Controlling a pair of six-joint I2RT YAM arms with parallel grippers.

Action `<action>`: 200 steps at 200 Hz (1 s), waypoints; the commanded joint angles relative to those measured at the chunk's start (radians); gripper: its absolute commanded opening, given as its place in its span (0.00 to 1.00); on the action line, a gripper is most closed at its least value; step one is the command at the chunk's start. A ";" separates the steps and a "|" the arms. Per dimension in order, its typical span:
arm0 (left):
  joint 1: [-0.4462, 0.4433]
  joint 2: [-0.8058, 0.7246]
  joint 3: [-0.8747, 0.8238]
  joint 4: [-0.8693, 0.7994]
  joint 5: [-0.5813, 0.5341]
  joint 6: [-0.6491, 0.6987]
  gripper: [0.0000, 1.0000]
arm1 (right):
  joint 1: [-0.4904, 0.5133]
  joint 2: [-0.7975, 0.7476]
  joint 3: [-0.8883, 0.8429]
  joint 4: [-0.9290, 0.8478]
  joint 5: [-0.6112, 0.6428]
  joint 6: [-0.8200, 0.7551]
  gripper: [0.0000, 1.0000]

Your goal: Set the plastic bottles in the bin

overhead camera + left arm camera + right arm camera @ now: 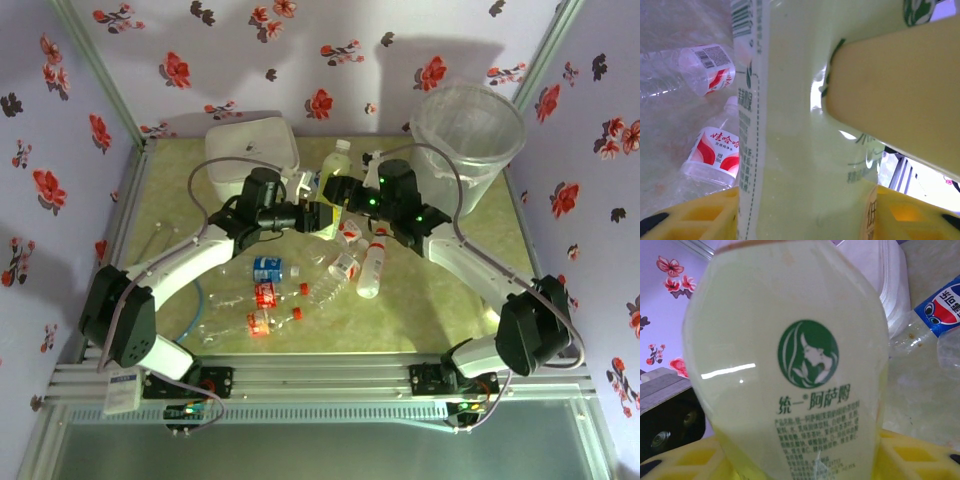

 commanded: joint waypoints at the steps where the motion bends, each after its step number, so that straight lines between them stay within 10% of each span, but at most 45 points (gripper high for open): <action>1: -0.017 -0.024 0.008 0.088 0.070 0.003 0.53 | -0.010 0.003 0.040 -0.055 0.040 -0.035 0.51; 56: -0.013 -0.081 -0.016 0.063 0.049 0.020 0.99 | -0.052 -0.073 0.184 -0.260 0.189 -0.220 0.43; 146: 0.083 -0.261 -0.195 -0.028 -0.006 0.040 1.00 | -0.229 -0.030 0.632 -0.431 0.971 -0.734 0.36; 200: 0.112 -0.288 -0.300 0.045 -0.006 -0.001 1.00 | -0.411 0.341 1.051 -0.663 0.993 -0.742 0.32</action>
